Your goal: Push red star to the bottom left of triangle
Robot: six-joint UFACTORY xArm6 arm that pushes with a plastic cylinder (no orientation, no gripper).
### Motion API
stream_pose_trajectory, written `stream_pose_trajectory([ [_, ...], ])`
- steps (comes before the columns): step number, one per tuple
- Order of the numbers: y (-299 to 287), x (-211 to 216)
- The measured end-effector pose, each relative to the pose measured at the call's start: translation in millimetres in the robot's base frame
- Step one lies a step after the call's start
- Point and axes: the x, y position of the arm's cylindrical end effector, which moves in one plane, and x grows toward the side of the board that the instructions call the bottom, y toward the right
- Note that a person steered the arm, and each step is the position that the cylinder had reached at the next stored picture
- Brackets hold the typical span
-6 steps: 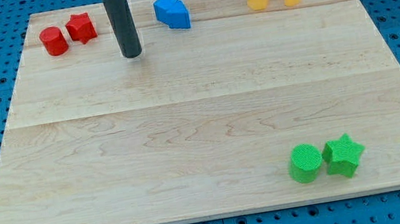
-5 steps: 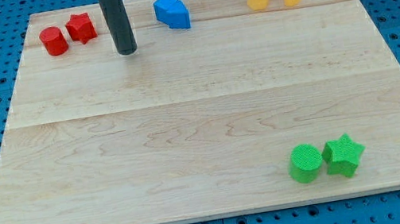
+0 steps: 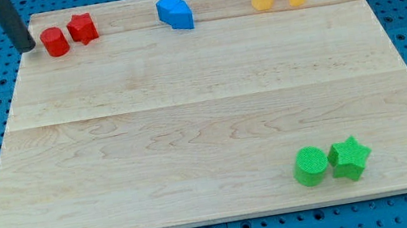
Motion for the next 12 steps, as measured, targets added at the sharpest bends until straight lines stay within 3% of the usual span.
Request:
stream_pose_trajectory([
  [2,49.7,-32.9],
  [4,152.5,28.6],
  [6,120.9,21.6],
  [8,126.9,-20.4],
  [9,156.6,-1.7],
  [10,180.8,43.4],
  [12,188.2,62.7],
])
